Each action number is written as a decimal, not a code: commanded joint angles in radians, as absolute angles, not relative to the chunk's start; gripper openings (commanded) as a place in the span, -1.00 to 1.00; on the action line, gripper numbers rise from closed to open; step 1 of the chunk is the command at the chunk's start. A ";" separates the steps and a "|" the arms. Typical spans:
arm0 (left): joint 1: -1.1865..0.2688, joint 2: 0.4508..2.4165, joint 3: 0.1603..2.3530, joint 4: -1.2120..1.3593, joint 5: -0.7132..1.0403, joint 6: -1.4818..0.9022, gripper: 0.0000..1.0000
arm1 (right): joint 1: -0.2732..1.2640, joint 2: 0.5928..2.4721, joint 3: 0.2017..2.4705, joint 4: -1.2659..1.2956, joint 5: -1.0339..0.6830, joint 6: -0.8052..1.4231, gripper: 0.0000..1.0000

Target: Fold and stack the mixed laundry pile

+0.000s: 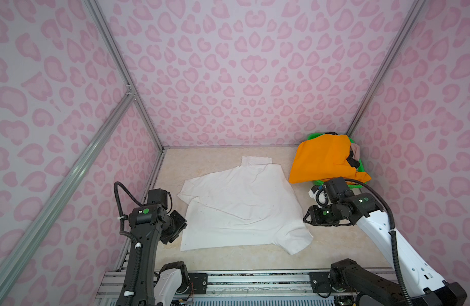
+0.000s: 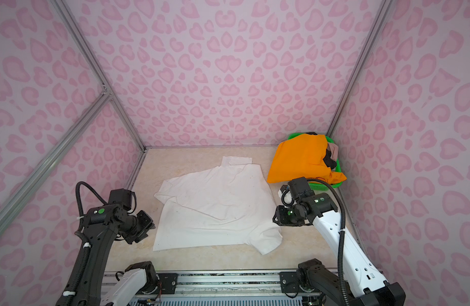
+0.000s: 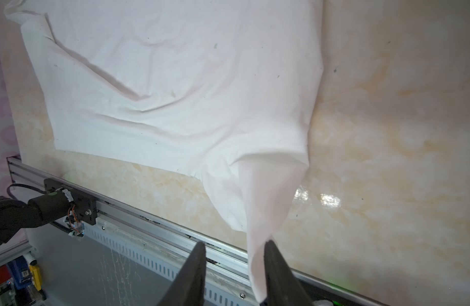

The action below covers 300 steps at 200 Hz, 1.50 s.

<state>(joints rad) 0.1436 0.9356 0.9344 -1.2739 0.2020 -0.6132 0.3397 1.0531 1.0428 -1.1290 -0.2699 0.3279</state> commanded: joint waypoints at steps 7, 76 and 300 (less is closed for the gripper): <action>0.144 0.942 1.006 -1.273 0.076 -0.624 -0.04 | 0.341 1.092 1.104 -1.113 -0.134 0.306 0.03; -0.019 1.288 1.039 -0.684 0.246 -0.558 -0.09 | 0.340 1.441 1.080 -0.582 -0.201 0.353 -0.15; -0.145 2.322 1.878 -0.785 0.355 -0.445 -0.20 | 0.182 1.901 1.269 -0.676 -0.179 0.293 -0.31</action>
